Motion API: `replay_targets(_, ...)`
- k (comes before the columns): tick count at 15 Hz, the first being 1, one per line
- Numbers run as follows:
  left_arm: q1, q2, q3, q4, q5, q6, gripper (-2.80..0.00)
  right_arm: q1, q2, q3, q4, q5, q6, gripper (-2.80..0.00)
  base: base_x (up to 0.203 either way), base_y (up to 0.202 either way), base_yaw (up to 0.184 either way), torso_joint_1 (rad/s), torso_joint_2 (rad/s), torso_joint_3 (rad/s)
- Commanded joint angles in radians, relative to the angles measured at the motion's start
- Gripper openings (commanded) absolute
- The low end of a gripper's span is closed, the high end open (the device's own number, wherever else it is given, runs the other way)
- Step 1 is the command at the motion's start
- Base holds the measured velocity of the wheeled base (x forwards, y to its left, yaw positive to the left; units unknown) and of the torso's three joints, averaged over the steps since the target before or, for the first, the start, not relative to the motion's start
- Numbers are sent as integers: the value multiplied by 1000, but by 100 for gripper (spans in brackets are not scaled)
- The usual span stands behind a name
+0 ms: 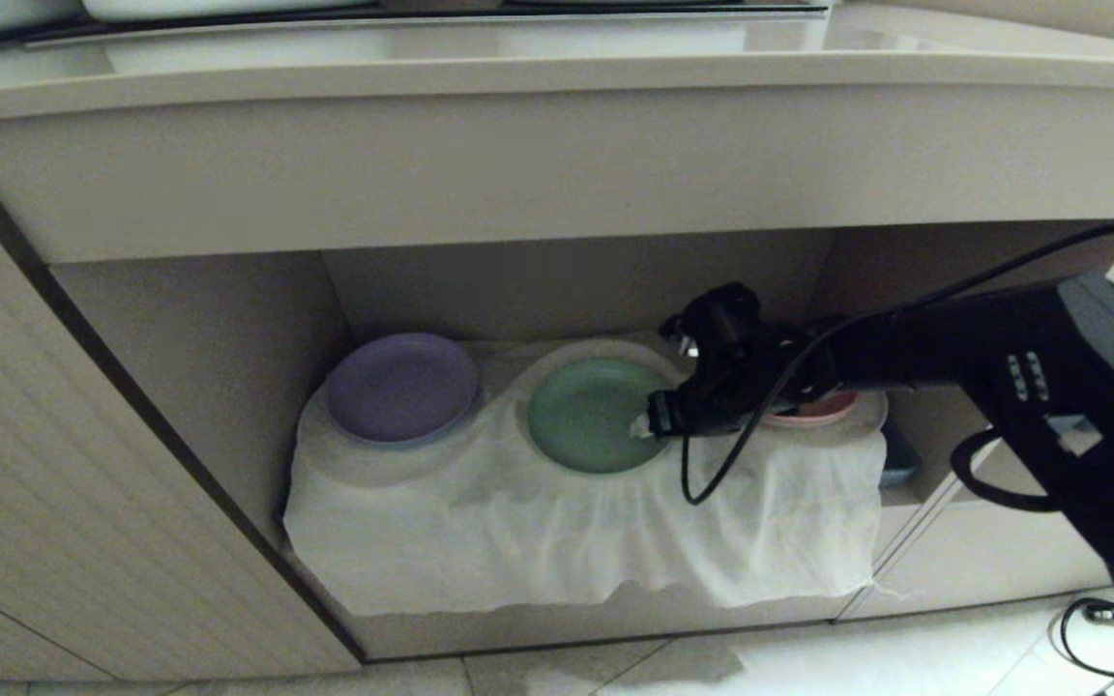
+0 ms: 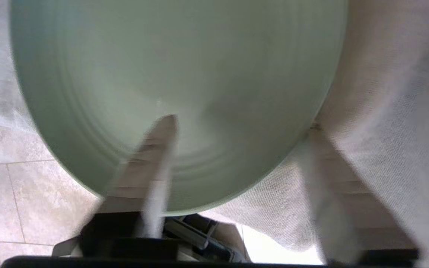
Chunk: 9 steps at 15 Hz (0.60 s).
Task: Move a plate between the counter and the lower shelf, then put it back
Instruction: Pick up the plate in the cupboard
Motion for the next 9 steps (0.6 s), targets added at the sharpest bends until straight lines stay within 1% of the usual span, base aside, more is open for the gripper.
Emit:
replay_targets(1,0,0,0,0,0,0,-280,1,2,-1,-5,3,1,-280,0,0,0,0,0,0)
replay_targets(9,0,0,0,0,0,1,-280,0,-1,-1,-4,1,1,-280,0,0,0,0,0,0)
